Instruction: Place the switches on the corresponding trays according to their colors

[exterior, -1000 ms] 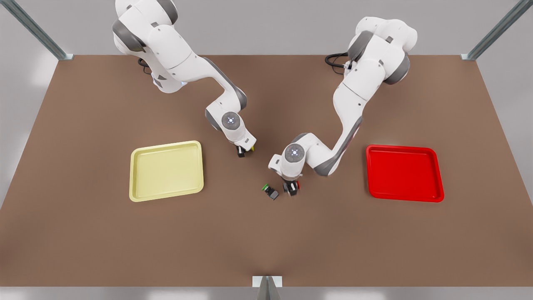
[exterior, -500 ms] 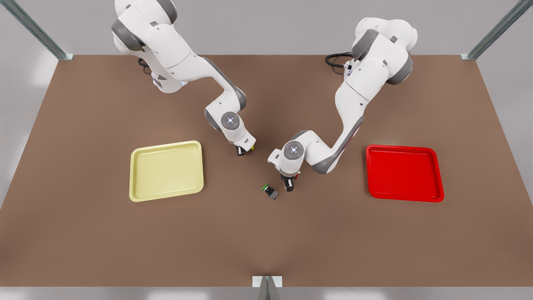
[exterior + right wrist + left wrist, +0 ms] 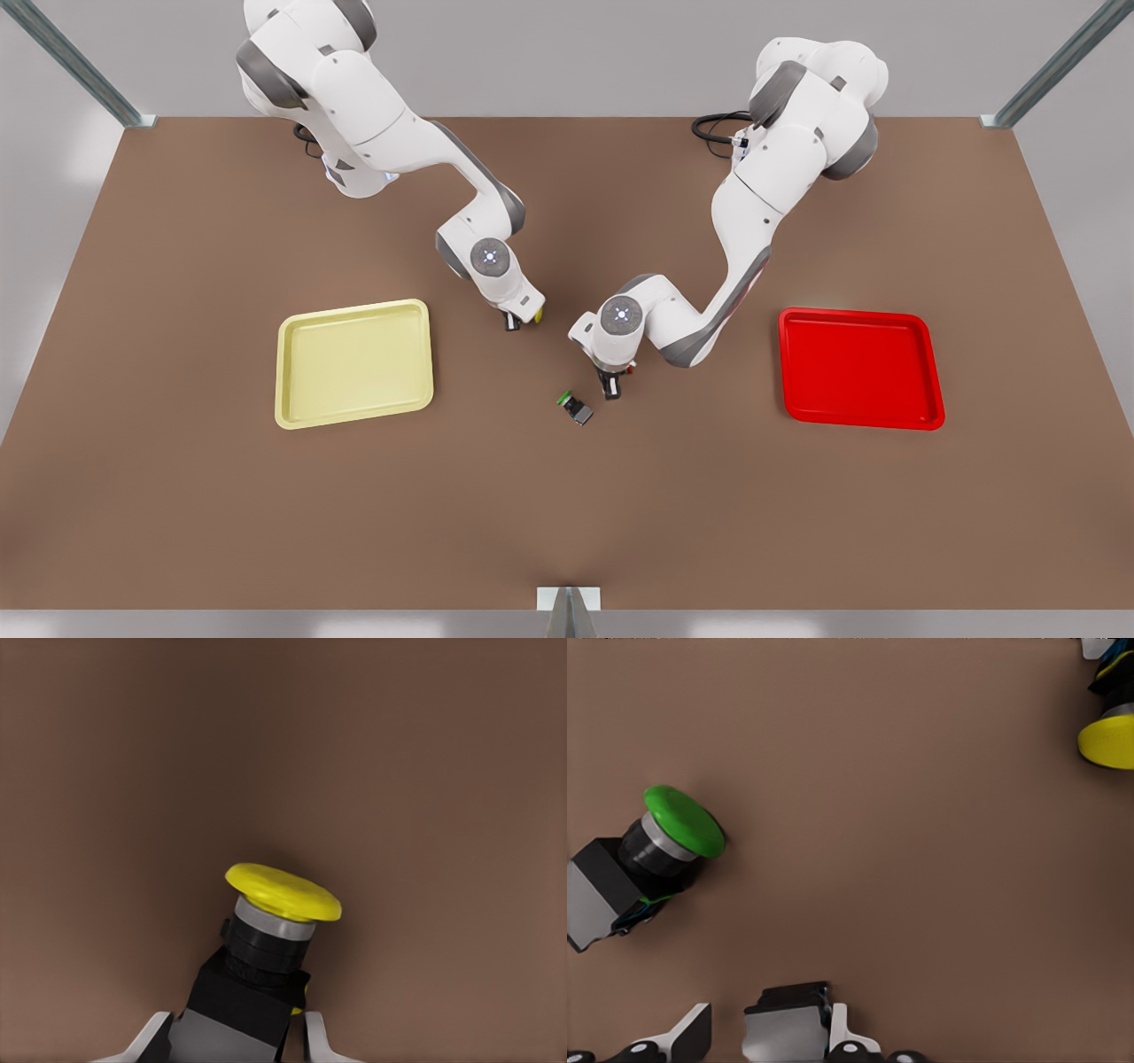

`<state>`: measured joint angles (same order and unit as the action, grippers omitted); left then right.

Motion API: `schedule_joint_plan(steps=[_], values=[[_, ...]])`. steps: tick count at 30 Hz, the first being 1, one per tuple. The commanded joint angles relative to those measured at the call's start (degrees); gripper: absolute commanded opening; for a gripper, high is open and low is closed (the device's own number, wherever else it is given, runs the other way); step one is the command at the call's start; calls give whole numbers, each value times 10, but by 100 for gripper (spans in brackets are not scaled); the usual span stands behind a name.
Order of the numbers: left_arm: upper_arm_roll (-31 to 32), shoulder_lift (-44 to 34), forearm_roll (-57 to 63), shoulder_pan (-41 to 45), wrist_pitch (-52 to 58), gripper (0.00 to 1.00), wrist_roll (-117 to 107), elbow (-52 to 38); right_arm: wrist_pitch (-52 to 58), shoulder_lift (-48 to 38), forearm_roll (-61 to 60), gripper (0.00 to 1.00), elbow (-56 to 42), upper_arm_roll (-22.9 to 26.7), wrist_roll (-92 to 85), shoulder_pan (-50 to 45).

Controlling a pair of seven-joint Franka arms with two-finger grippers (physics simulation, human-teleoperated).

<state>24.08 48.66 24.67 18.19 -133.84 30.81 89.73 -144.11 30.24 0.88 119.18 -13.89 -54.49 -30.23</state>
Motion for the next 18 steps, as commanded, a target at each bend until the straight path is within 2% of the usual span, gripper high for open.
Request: schedule_joint_plan(steps=[1,8,13,18], values=[[0,-1,-1,0,1,59,0,0,1,0,0,63,0,0,0,0],[7,-1,-1,-3,4,59,-2,4,0,1,0,63,-4,0,1,1],[7,-1,-1,-4,4,49,-2,4,1,0,0,61,-4,0,0,1],[8,-2,-1,-3,4,47,-7,4,0,-1,0,60,-4,0,0,2]])
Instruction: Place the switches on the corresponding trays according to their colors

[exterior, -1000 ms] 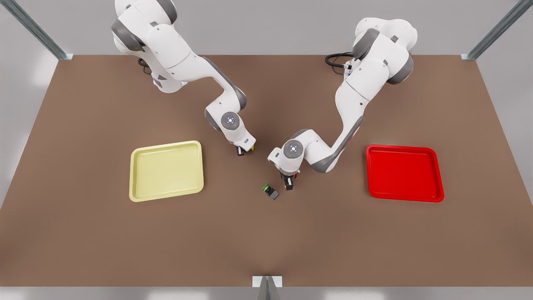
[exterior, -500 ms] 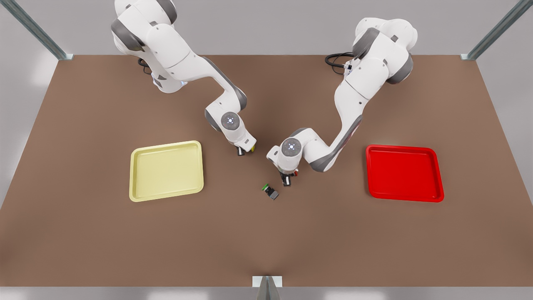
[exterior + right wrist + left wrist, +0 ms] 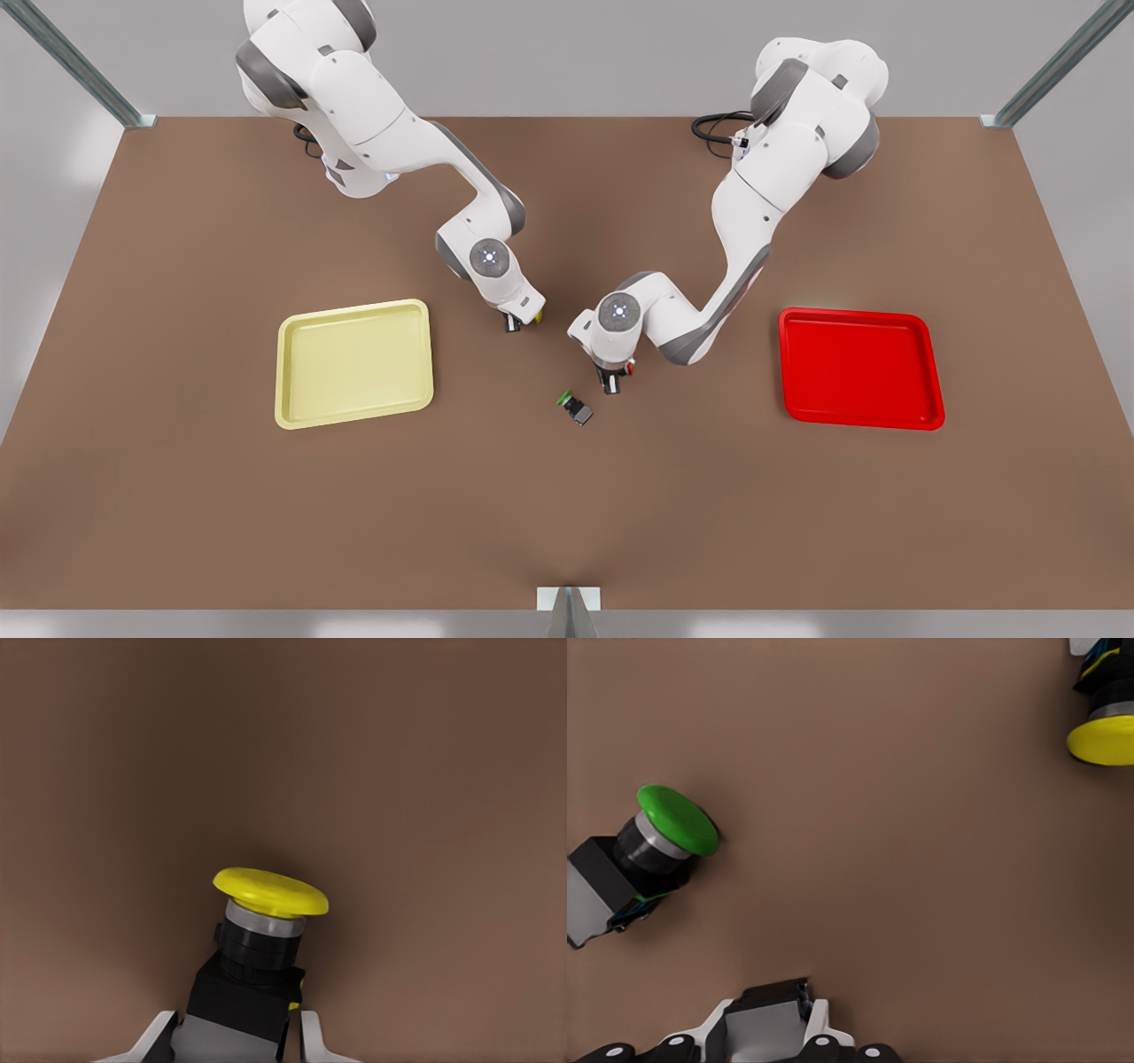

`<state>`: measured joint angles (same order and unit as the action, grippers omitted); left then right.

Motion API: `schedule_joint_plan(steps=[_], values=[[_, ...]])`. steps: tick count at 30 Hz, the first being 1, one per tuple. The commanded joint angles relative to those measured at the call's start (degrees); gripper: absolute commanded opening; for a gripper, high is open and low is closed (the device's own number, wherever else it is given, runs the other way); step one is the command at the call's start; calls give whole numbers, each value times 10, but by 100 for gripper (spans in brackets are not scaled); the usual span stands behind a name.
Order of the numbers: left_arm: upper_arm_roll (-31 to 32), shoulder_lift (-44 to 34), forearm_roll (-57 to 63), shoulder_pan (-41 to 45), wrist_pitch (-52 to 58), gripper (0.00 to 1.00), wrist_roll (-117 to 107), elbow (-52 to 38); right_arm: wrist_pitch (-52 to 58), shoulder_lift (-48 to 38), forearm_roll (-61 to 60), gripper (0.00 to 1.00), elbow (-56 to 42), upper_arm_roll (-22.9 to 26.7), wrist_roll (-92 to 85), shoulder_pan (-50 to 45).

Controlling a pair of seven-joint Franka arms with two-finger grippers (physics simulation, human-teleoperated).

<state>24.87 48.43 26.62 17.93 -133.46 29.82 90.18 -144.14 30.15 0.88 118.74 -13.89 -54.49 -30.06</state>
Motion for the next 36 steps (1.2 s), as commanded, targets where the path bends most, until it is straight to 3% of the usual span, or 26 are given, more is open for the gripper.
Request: schedule_joint_plan(steps=[1,9,13,16,19,24,36], values=[[0,0,-20,0,0,47,2,0,0,0,0,60,0,0,0,0],[50,-42,-27,-41,38,47,-20,16,1,-1,0,59,-1,0,0,4],[104,-92,-46,-80,101,47,-21,22,1,-1,0,56,-4,0,-1,4],[106,-137,-96,-97,152,48,-13,25,1,0,0,55,-5,0,-1,4],[171,-207,-96,-214,152,48,-13,129,1,0,0,55,-5,0,-1,4],[259,-250,-96,-419,149,49,-9,226,1,2,0,54,-9,0,-2,4],[261,-306,-79,-705,146,51,128,343,24,-13,0,54,-8,-2,-1,5]])
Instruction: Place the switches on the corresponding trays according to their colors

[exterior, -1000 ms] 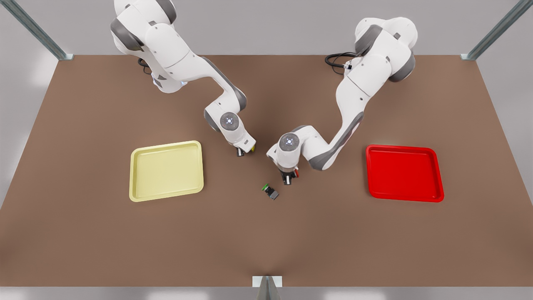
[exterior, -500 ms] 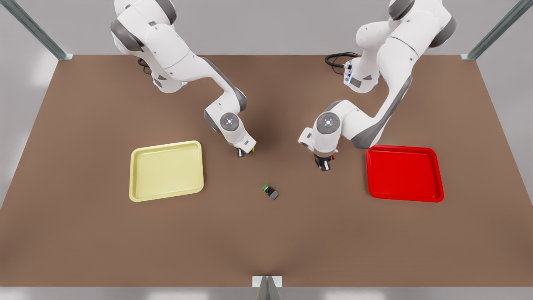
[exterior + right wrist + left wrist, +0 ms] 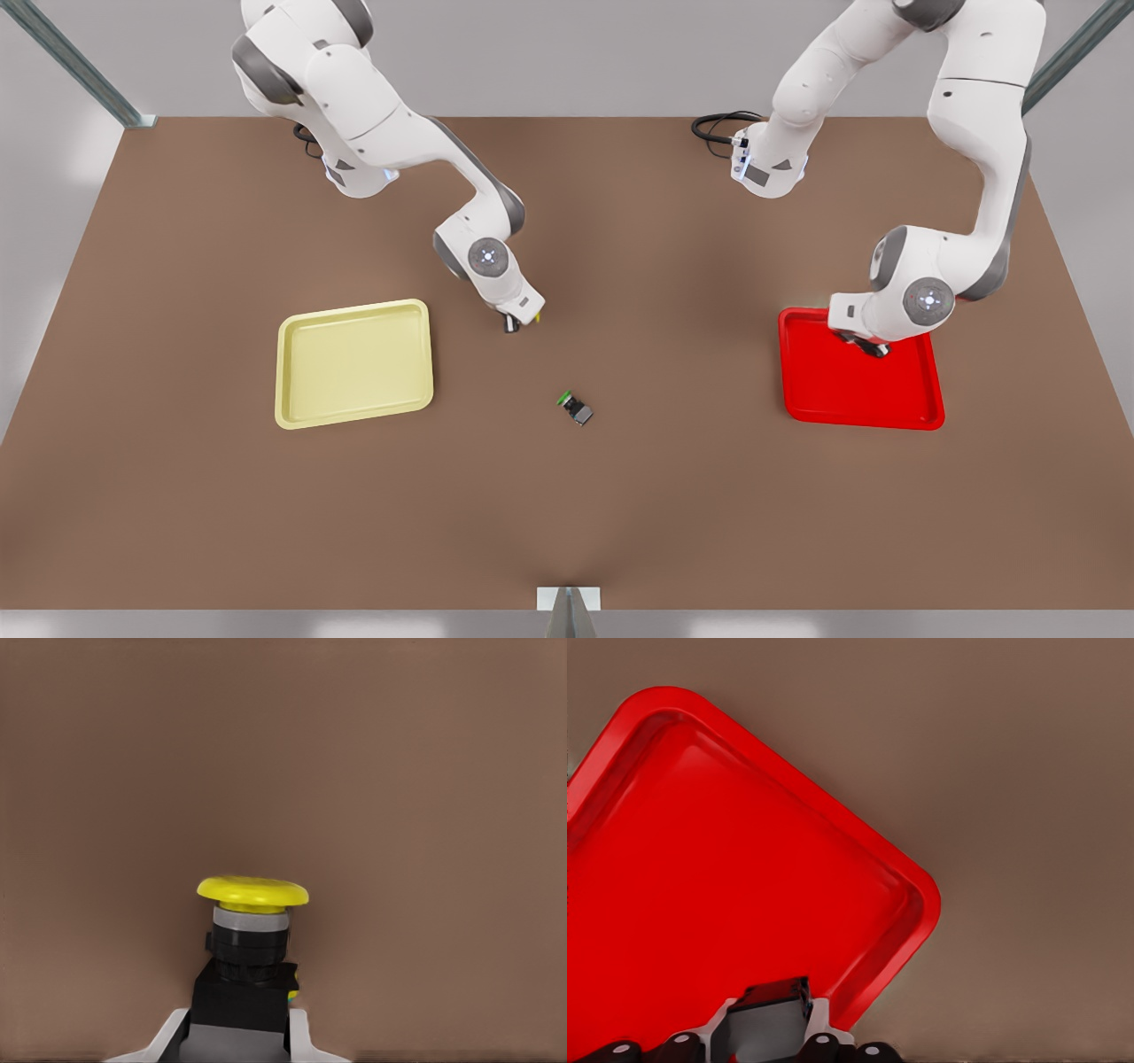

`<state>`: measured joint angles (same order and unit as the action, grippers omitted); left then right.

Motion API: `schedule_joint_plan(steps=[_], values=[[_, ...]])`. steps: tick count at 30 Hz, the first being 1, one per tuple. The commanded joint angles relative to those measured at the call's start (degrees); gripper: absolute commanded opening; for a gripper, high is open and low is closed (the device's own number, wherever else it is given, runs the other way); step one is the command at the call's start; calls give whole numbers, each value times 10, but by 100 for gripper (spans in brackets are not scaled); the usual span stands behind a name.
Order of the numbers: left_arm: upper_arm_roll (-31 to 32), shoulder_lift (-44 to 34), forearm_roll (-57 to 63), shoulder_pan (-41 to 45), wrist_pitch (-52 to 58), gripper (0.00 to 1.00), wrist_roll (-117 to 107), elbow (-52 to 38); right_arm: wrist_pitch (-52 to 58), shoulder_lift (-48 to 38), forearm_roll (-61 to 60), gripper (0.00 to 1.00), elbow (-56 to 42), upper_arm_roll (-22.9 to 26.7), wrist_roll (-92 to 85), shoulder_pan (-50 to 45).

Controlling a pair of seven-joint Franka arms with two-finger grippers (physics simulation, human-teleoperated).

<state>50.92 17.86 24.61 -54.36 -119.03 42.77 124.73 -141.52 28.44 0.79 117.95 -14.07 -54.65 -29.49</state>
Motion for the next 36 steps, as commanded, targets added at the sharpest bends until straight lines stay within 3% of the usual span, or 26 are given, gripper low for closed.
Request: schedule_joint_plan(steps=[1,8,12,13,15,16,17,18,19,23,24,26,29,31,32,34,36], values=[[1,0,-48,-8,4,51,4,1,0,-1,1,54,0,0,0,1],[-18,45,39,-65,-32,51,14,2,56,-49,2,54,3,1,-7,33],[-43,60,76,-62,-47,51,14,-9,127,-97,3,54,4,9,-115,127],[-44,58,80,-63,-47,51,10,-9,135,-104,3,54,4,31,-151,140],[-44,49,90,-62,-60,52,-7,-6,135,-104,3,54,4,127,-292,153],[-44,44,108,-62,-63,58,-8,-6,132,-97,3,54,4,177,-353,152],[-44,44,112,-62,-64,100,-19,-6,131,-91,14,54,4,198,-373,153],[-44,41,113,-61,-64,100,-33,-6,132,-89,26,54,4,200,-374,154],[-45,33,116,-61,-75,100,-33,-6,133,-86,26,100,3,200,-374,156],[-43,22,124,-60,-74,100,-53,-7,136,-91,25,100,-1,200,-369,152],[-36,10,119,-61,-67,100,-78,-7,136,-93,25,100,-7,200,-370,153],[38,10,118,-61,3,100,-166,-38,162,-91,25,100,-21,200,-368,153],[167,16,66,-57,194,100,-316,-182,163,-94,22,100,-22,200,-365,153],[199,12,59,-21,253,100,-393,-248,189,-94,21,100,-44,200,-365,152],[157,9,57,49,282,100,-393,-292,191,-95,21,100,-50,200,-365,153],[-141,-27,-7,338,344,100,-393,-406,310,-103,21,100,-155,204,-258,169],[-436,-84,-125,555,346,100,-392,-413,497,-96,27,100,-315,213,197,177]])
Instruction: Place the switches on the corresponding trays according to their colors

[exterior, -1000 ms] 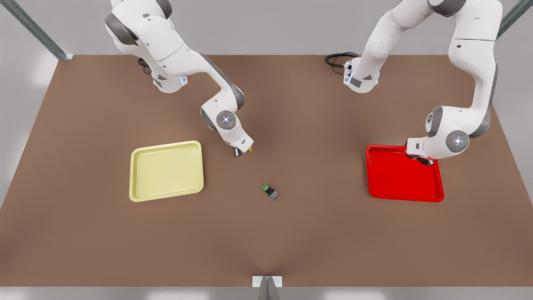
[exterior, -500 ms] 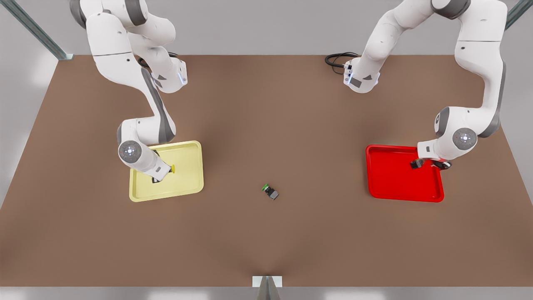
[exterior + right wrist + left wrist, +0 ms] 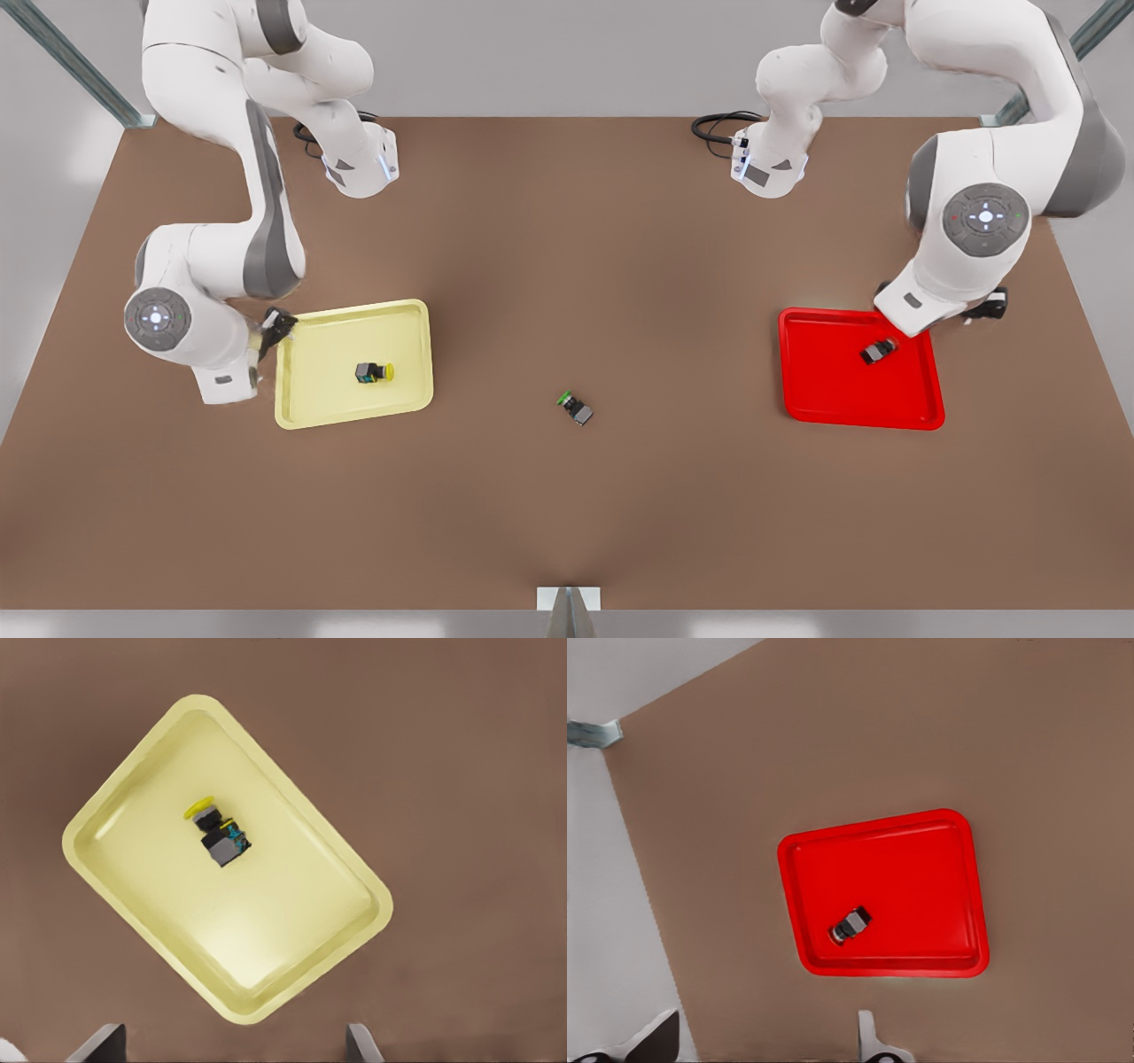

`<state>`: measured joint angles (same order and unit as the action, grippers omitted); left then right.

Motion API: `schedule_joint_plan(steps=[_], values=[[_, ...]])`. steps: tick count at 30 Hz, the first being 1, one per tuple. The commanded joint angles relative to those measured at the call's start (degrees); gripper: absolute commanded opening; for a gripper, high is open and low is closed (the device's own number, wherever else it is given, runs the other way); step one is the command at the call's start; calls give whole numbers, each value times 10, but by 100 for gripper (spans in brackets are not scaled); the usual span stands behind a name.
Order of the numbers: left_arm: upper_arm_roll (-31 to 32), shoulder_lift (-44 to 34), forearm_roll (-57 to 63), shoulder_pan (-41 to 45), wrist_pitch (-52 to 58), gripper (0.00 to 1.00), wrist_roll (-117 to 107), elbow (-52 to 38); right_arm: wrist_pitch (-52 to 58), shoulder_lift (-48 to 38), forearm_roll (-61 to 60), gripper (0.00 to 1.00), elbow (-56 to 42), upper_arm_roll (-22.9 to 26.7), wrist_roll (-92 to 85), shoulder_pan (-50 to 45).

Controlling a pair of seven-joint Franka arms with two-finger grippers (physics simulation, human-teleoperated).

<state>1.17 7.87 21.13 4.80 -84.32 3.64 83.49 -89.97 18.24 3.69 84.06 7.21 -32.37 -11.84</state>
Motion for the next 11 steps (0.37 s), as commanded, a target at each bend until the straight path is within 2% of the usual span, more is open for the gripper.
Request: schedule_joint_plan(steps=[1,2,5,11], values=[[-15,-5,-138,-3,0,100,0,0,5,-4,6,100,-6,-1,152,1],[-42,-29,-142,-3,13,100,0,3,32,-50,34,100,-2,-8,275,0],[-75,-51,-166,-7,89,100,-2,-4,67,-121,30,100,26,-37,347,11],[-79,-73,-202,-14,86,100,-24,12,66,-122,31,100,28,-47,358,13]])
